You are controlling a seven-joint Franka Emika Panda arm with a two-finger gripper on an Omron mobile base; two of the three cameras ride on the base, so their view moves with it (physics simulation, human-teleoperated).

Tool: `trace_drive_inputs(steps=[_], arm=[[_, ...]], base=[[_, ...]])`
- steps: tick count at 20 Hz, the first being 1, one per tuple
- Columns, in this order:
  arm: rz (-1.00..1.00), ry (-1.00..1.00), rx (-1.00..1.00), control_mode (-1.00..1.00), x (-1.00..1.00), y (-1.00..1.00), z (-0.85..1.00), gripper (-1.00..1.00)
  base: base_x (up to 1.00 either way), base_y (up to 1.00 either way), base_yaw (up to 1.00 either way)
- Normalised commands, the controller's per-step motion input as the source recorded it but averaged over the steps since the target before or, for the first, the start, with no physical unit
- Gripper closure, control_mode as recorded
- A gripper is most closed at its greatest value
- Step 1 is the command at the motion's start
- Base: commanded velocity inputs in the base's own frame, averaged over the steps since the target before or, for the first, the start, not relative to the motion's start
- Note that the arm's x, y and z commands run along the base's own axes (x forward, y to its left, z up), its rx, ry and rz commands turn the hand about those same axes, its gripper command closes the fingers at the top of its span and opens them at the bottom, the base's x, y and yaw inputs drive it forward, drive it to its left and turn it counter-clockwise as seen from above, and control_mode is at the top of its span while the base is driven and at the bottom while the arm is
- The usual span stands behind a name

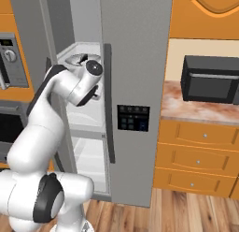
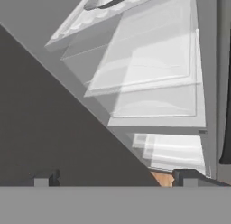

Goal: Retrieve the fish from the fridge and place it on the saucepan with marinade on the stove.

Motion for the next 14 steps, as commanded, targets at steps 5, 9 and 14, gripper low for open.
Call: trace_drive_inputs(steps=[5,9,14], arm=[[0.1,0.0,0.0,-1.0,0.08,0.58,-0.01,-1.0],[0.11,0.0,0.03,-1.0,0.07,0.71,-0.04,-1.0],[0.1,0.0,0.04,-1.0,-0.01,1.0,-0.01,-1.0]], base=[[0.0,0.0,0.0],[0.0,0.0,0.0],[0.0,0.0,0.0]])
